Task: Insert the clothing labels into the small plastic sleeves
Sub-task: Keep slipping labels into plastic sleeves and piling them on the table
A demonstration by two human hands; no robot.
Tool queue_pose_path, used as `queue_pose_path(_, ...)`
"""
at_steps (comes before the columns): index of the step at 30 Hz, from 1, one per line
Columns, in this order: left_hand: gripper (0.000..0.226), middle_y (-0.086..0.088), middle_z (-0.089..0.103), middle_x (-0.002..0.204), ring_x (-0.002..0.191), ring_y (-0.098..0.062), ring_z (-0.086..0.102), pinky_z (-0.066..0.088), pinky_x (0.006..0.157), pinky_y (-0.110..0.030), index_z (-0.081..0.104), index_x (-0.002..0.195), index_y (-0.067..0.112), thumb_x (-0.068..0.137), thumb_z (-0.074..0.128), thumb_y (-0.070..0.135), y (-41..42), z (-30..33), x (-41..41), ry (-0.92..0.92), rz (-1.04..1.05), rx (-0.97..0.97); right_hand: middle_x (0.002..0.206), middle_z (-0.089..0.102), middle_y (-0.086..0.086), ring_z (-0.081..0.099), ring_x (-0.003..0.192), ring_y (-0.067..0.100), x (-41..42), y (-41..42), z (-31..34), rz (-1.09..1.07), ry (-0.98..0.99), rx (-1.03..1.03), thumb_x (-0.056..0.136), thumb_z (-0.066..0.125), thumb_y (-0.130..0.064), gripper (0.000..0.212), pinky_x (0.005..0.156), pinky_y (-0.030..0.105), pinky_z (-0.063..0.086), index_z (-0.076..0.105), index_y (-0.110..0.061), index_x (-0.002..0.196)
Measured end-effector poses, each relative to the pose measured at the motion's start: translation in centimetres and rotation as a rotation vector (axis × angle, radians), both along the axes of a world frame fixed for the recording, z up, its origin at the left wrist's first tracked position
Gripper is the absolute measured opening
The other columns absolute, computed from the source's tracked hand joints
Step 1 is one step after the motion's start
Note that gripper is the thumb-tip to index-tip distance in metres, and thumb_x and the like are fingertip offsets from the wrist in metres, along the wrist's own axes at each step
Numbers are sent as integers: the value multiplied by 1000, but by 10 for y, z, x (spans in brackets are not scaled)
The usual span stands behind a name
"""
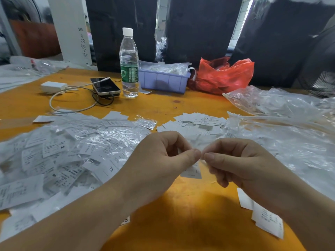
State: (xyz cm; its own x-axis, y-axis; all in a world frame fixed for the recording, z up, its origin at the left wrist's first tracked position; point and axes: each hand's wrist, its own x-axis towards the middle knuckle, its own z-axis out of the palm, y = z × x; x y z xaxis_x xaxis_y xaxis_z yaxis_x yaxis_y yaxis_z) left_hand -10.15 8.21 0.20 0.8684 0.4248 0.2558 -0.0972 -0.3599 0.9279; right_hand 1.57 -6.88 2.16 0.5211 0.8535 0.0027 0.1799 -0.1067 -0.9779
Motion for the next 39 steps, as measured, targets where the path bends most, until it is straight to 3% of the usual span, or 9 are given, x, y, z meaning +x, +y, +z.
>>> queue_pose_path(4, 21, 11, 44, 50, 48, -6, 40, 34, 47, -18, 66, 71, 20, 78, 76, 38, 1, 2, -1, 9, -13, 25, 61, 58, 5, 49, 54, 15, 0, 0, -1, 44, 5, -22, 76, 79, -25, 22, 50, 23, 43, 72, -5, 79)
queue_pose_path(7, 37, 10, 42, 51, 49, -10, 37, 32, 47, -22, 66, 72, 20, 66, 71, 56, 1, 3, -2, 9, -32, 51, 61, 57, 6, 48, 53, 15, -1, 1, -1, 48, 21, 1, 72, 76, -28, 25, 48, 23, 42, 72, -5, 80)
queue_pose_path(11, 48, 7, 44, 53, 51, -12, 38, 32, 50, -27, 65, 73, 18, 59, 70, 64, 2, 4, -3, 5, -40, 55, 60, 56, 6, 47, 54, 16, 0, 1, 0, 42, -5, 5, 70, 77, -27, 25, 48, 23, 41, 73, -4, 80)
queue_pose_path(14, 39, 1, 53, 57, 52, -11, 49, 43, 52, -32, 67, 75, 18, 67, 70, 57, 4, 7, -4, -10, -4, 12, 60, 55, 6, 47, 53, 16, 2, 0, 0, 41, -3, -8, 71, 79, -21, 22, 49, 23, 41, 70, -2, 77)
queue_pose_path(18, 9, 0, 68, 71, 60, -7, 62, 56, 58, -25, 71, 82, 19, 88, 66, 23, 16, 9, -2, -73, 87, -118, 55, 53, 5, 47, 50, 15, 5, -2, 1, 29, -1, -8, 71, 71, -24, 16, 49, 24, 42, 71, -8, 71)
queue_pose_path(20, 11, 1, 69, 74, 61, -7, 63, 57, 58, -24, 71, 86, 22, 90, 64, 13, 20, 8, 0, -97, 126, -122, 53, 51, 4, 46, 49, 15, 5, -2, 1, 37, -5, -11, 70, 72, -24, 14, 49, 23, 42, 70, -10, 69)
queue_pose_path(24, 18, 13, 70, 77, 61, -5, 62, 57, 58, -23, 65, 94, 29, 91, 64, 11, 18, 7, 1, -135, 124, -105, 52, 48, 4, 44, 48, 15, 4, -2, 1, 73, 1, -22, 70, 73, -24, 17, 48, 23, 42, 66, -8, 68)
queue_pose_path(28, 24, 12, 71, 84, 63, -7, 64, 58, 60, -24, 58, 103, 31, 90, 66, 11, 15, 8, 0, -162, 108, -98, 53, 47, 5, 44, 50, 14, 3, -2, 0, 100, 21, -41, 70, 73, -23, 26, 49, 23, 42, 62, 1, 70)
queue_pose_path(39, 31, 12, 72, 77, 59, -4, 61, 56, 60, -22, 54, 107, 32, 89, 66, 9, 2, 14, -2, -212, -1, -91, 55, 51, 5, 46, 49, 13, 0, 0, -1, 231, 72, -69, 68, 80, -25, 21, 50, 22, 41, 68, -8, 70)
